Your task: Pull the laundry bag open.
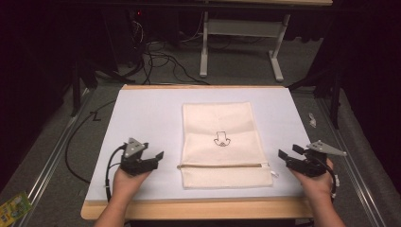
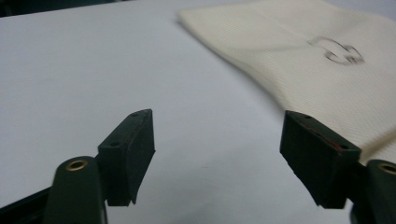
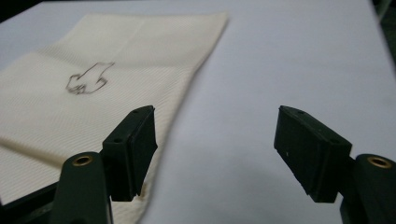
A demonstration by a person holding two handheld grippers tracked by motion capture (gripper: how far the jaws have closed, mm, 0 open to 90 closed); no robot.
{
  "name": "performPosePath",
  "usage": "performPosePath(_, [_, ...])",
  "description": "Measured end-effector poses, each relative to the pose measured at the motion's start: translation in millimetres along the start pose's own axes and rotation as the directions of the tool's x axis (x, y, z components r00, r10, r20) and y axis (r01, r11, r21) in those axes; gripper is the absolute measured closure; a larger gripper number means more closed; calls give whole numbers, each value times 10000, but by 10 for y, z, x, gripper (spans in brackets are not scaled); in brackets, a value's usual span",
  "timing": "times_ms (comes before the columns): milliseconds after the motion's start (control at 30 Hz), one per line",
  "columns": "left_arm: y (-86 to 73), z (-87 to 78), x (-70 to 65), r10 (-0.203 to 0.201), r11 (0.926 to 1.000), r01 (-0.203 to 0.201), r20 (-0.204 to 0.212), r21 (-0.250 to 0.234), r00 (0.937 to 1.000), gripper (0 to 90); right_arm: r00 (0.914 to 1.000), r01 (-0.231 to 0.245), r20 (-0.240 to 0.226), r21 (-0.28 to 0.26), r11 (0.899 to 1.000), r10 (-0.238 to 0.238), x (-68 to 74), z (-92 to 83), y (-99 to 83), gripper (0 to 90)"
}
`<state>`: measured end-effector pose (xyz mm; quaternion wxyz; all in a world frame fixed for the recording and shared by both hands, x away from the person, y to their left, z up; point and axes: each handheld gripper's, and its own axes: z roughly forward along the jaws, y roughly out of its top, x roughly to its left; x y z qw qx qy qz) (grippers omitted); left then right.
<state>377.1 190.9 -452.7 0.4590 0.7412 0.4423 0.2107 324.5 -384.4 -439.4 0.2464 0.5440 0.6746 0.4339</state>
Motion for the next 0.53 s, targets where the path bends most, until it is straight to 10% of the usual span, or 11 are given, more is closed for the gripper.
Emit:
performPosePath(200, [-29, -56, 131, 56, 10000, -56, -558, 0, 9984, 163, 9970, -61, 761, -707, 9975, 115, -189, -128, -7, 277])
performPosePath(533, [-61, 55, 43, 573, 9975, -549, -544, 446, 9969, 78, 9959, 549, 755, -727, 9958, -494, -99, -90, -9, 186])
